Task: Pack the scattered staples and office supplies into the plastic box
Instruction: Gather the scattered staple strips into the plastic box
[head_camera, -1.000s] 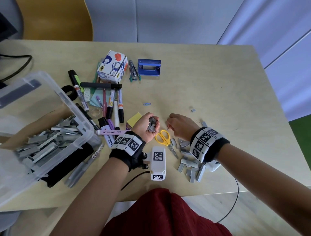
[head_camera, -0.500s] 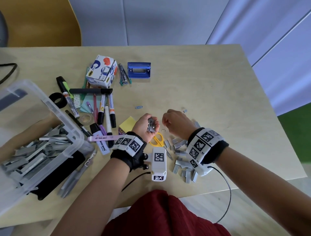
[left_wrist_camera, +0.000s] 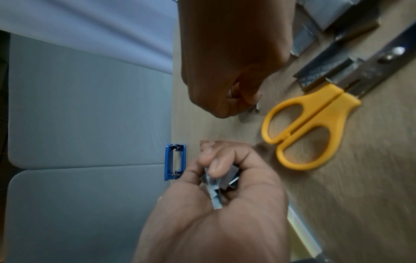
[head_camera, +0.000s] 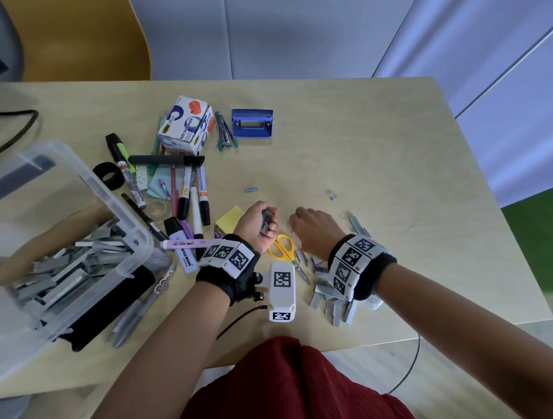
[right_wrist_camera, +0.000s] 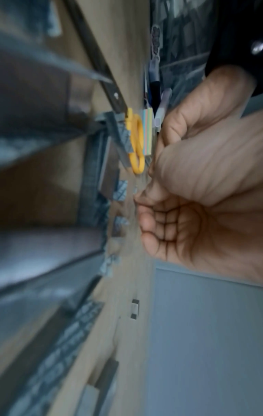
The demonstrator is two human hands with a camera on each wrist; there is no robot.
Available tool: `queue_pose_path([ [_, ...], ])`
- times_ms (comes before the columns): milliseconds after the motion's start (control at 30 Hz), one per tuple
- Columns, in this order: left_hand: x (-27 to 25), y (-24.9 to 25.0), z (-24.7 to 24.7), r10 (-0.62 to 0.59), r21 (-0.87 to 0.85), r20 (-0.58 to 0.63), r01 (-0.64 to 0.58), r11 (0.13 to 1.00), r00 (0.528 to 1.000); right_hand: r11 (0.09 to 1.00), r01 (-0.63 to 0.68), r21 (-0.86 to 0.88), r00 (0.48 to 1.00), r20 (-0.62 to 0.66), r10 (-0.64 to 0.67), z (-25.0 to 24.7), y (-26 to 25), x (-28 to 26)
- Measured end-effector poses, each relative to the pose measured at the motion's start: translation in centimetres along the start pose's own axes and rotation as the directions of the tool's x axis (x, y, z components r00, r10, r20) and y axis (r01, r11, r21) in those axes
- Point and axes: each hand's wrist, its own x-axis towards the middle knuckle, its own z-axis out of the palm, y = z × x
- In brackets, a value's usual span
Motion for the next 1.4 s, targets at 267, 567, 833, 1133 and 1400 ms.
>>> queue_pose_path([
  [267, 0.2, -0.4, 0.7, 0.003, -0.023, -0.037, -0.004, 1.000, 0.999, 0.902, -0.213, 0.376, 0.974, 0.010, 0.226, -1.7, 1.0, -0.8],
  [567, -0.1, -1.1, 3.0, -0.098, 0.067, 0.006, 0.097, 0.993, 0.995, 0.861, -0.081, 0.503, 0.958, -0.200, 0.207, -4.5, 0.7, -1.6],
  [833, -0.2, -0.5, 2.9, -0.106, 0.090, 0.091, 0.097, 0.991, 0.990, 0.867, -0.333, 0.371, 0.931, -0.017, 0.365, -2.1, 8.0, -0.2],
  [1133, -0.2, -0.8, 3.0, -0.085, -0.089, 0.044, 0.088, 0.992, 0.995, 0.821, -0.295, 0.488, 0.925, -0.071, 0.374, -1.6, 6.5, -0.6],
  [1400, 0.4, -1.7, 4.1, -0.116, 0.009, 0.084, 0.115, 0.993, 0.990, 0.748, -0.066, 0.660, 0.968, -0.138, 0.208, -4.9, 3.4, -1.9],
])
